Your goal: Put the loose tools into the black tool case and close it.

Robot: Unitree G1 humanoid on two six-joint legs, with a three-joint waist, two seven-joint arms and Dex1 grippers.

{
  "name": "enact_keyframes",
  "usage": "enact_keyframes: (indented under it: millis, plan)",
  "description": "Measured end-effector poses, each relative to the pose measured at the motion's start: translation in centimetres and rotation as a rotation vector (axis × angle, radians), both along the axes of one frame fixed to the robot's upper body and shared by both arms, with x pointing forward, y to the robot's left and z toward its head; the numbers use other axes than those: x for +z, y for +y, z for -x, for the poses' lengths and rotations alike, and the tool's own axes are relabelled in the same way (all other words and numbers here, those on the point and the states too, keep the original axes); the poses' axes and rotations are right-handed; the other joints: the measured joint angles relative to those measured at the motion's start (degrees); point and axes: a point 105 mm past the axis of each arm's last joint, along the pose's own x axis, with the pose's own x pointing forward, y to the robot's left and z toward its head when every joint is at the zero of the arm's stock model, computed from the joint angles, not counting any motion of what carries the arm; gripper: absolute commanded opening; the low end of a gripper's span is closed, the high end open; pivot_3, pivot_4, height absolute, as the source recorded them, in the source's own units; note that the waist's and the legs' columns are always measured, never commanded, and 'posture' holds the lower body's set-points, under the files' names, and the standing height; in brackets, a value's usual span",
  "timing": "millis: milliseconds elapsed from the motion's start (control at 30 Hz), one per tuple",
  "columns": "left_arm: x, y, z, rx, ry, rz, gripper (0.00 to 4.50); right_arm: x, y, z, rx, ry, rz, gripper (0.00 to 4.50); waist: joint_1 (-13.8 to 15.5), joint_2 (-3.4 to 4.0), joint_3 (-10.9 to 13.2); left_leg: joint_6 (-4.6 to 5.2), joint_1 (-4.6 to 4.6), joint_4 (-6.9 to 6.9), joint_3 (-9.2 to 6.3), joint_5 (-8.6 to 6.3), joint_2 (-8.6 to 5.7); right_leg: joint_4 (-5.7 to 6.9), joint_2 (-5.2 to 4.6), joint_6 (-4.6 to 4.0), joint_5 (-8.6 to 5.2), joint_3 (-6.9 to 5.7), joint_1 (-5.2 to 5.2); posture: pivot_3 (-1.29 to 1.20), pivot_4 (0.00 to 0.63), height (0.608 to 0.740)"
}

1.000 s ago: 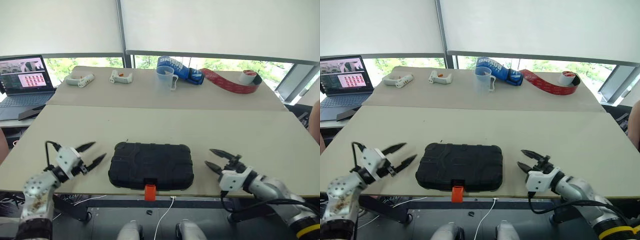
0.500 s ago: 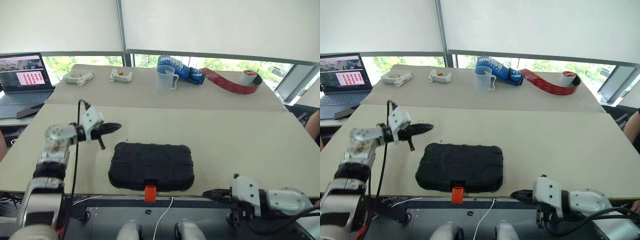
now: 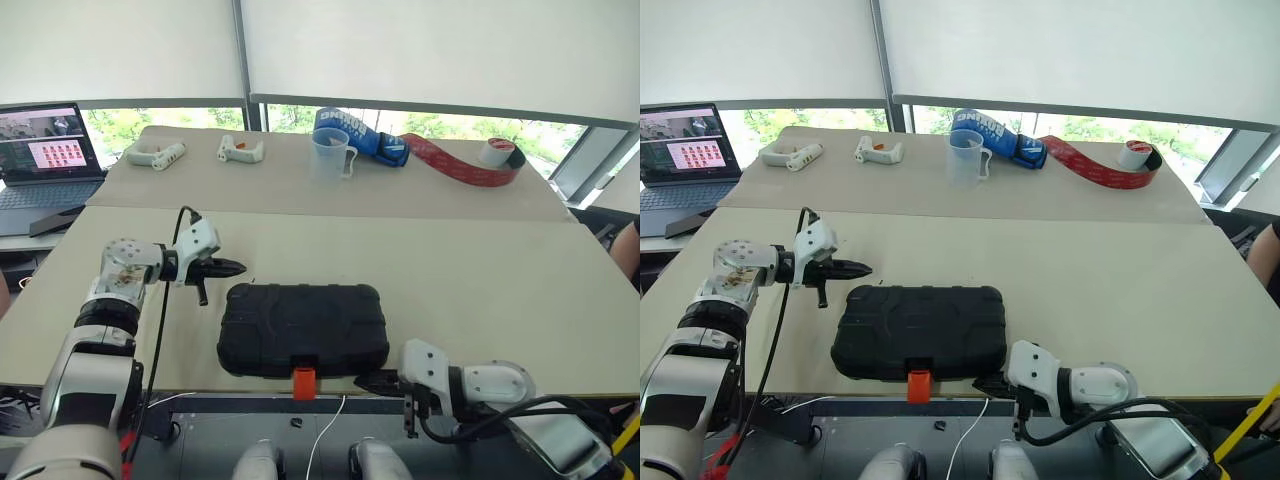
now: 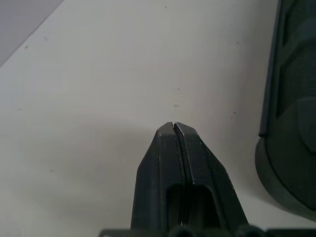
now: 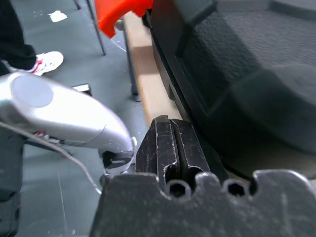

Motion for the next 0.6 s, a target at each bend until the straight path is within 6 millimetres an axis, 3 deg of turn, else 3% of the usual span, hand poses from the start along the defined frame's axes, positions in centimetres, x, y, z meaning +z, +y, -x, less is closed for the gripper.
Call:
enact_keyframes:
  millis: [133, 233, 467, 600]
  plan:
    - [-2.0, 0.4, 1.4, 0.006, 0.082, 0.024, 0.05, 0.3, -0.1, -3.2, -0.124, -0.045, -0.031, 0.00, 0.04, -0.01, 0.01, -0.03, 0.03, 0.03, -0.01, 0.02, 0.05, 0.13, 0.02, -0.06, 0.03, -0.02, -0.03, 0.00, 0.150, 0.740]
    - [-2.2, 0.6, 1.9, 0.040, 0.095, 0.066, 0.05, 1.2, -0.7, -5.7, -0.217, -0.101, -0.052, 0.00, 0.08, 0.00, 0.01, -0.03, 0.04, 0.04, 0.00, 0.03, 0.08, 0.18, 0.02, -0.10, 0.07, -0.02, -0.05, 0.00, 0.150, 0.740]
    - [-1.8, -1.0, 1.5, 0.160, 0.085, 0.255, 0.05, 2.0, -1.4, -9.9, -0.331, -0.152, -0.064, 0.00, 0.27, 0.00, 0.01, -0.03, -0.16, 0.02, -0.07, 0.02, -0.03, 0.15, 0.00, -0.02, 0.04, -0.03, -0.11, 0.00, 0.150, 0.740]
    - [-0.5, -1.4, 0.7, 0.265, 0.110, 0.431, 0.05, 2.4, -1.9, -10.9, -0.349, -0.174, -0.072, 0.00, 0.26, 0.00, 0.02, -0.03, -0.50, 0.07, -0.15, 0.03, -0.08, 0.19, -0.01, 0.05, 0.08, -0.02, -0.42, 0.00, 0.150, 0.740]
